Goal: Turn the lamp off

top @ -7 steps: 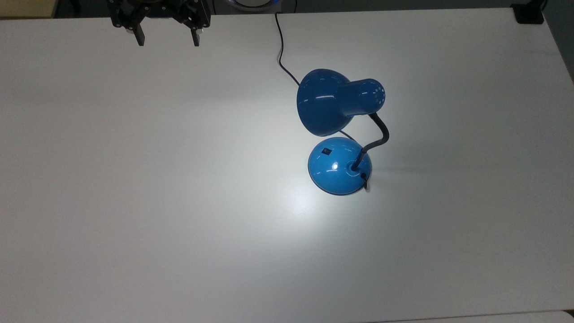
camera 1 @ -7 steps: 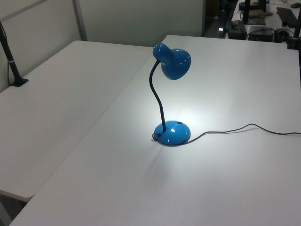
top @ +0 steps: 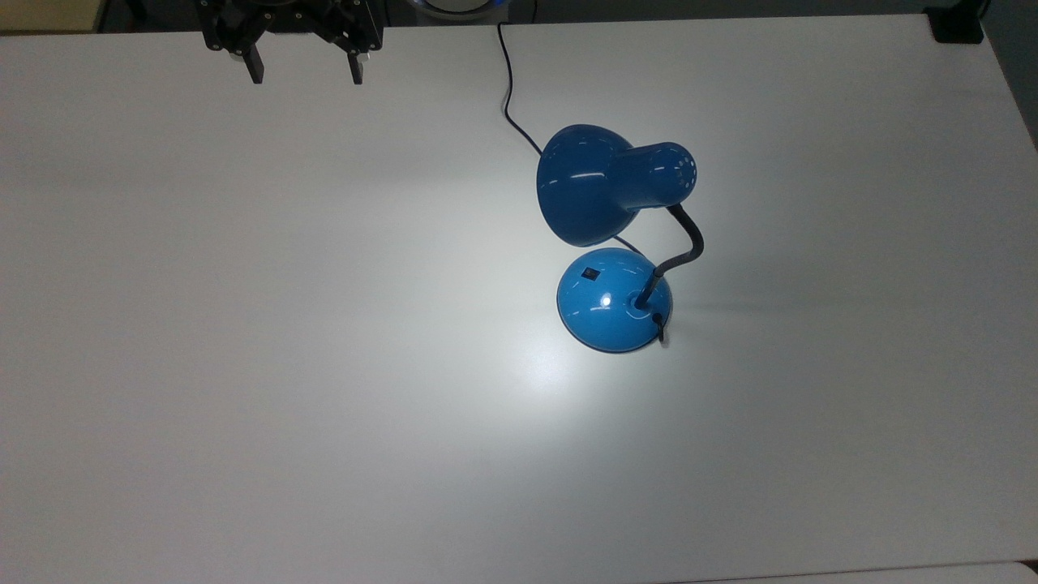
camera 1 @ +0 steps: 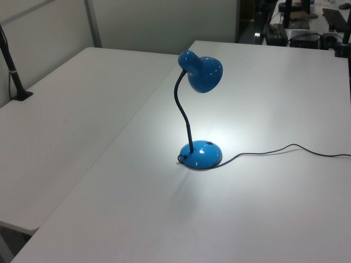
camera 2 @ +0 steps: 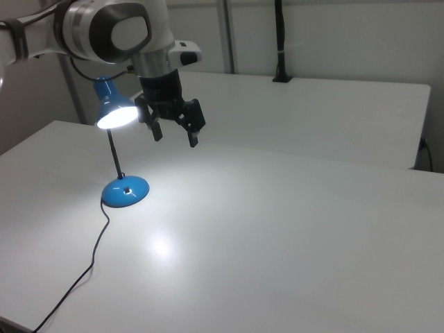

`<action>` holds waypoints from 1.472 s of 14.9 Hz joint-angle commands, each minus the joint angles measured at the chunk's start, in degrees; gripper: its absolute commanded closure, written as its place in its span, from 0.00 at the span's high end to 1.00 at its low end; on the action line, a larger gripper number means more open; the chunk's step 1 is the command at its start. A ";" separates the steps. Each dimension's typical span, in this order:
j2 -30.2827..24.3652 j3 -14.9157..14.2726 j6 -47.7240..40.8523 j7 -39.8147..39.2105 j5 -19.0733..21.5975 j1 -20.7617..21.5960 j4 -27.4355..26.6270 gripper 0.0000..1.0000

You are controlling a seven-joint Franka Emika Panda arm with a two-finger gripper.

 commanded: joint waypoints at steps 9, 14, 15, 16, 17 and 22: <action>-0.02 -1.13 -5.67 -19.30 -0.43 0.74 -0.29 1.00; 0.33 -1.05 -5.68 -22.23 -0.70 0.74 -3.71 1.00; 0.60 -1.05 -5.42 -22.24 -0.70 0.92 -4.50 0.91; 0.95 -0.96 -5.24 -21.80 0.00 1.01 -5.03 0.67; 1.12 -0.96 -4.81 -21.02 0.27 1.09 -5.47 0.43; 3.84 2.64 3.61 -3.73 5.36 1.36 -8.45 0.00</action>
